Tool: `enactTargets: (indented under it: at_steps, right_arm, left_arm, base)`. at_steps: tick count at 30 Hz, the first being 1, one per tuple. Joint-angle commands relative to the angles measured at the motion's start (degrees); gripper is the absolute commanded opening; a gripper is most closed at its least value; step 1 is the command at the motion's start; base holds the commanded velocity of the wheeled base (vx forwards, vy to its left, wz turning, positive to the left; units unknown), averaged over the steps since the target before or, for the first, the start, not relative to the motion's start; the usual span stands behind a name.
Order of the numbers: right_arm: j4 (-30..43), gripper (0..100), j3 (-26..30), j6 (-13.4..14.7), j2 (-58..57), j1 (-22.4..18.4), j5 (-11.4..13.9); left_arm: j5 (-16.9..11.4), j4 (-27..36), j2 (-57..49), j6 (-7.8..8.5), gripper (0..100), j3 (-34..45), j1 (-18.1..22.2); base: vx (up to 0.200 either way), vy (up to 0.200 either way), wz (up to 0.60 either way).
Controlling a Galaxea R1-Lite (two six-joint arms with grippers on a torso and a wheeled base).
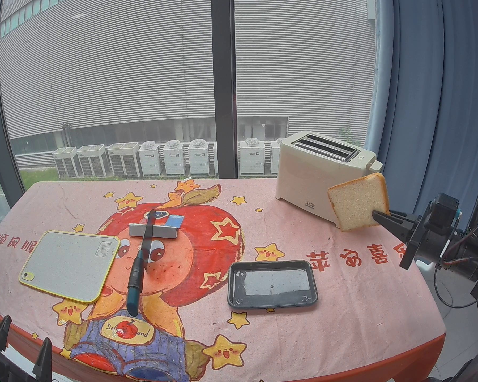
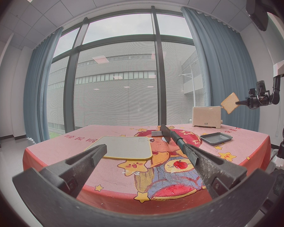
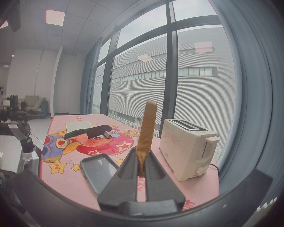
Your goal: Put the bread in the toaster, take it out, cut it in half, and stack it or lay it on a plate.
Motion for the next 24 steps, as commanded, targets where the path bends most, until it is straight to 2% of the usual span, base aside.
enactTargets:
  at_steps: [1,6,13,18,24]
  right_arm:
    - [-0.1,0,-1.9,-1.9,2.8,-2.2,1.8]
    - [0.0,0,-2.2,-2.3,3.2,-2.5,2.8]
    - [0.0,0,-5.3,-2.7,5.6,-3.2,3.7]
    - [0.1,0,-6.9,-2.7,6.2,-3.2,6.4]
    - [0.0,0,-9.9,-2.7,8.4,-3.8,6.8]
  left_arm:
    - [0.0,0.0,0.0,0.02,100,0.9,0.0]
    - [0.0,0.0,0.0,0.02,100,0.9,0.0]
    - [0.0,0.0,0.0,0.02,100,0.9,0.0]
    - [0.0,0.0,0.0,0.02,100,0.9,0.0]
    - [0.0,0.0,0.0,0.02,100,0.9,0.0]
  base:
    - [0.000,0.000,0.00]
    - [0.000,0.000,0.00]
    - [0.000,0.000,0.00]
    - [0.000,0.000,0.00]
    - [0.000,0.000,0.00]
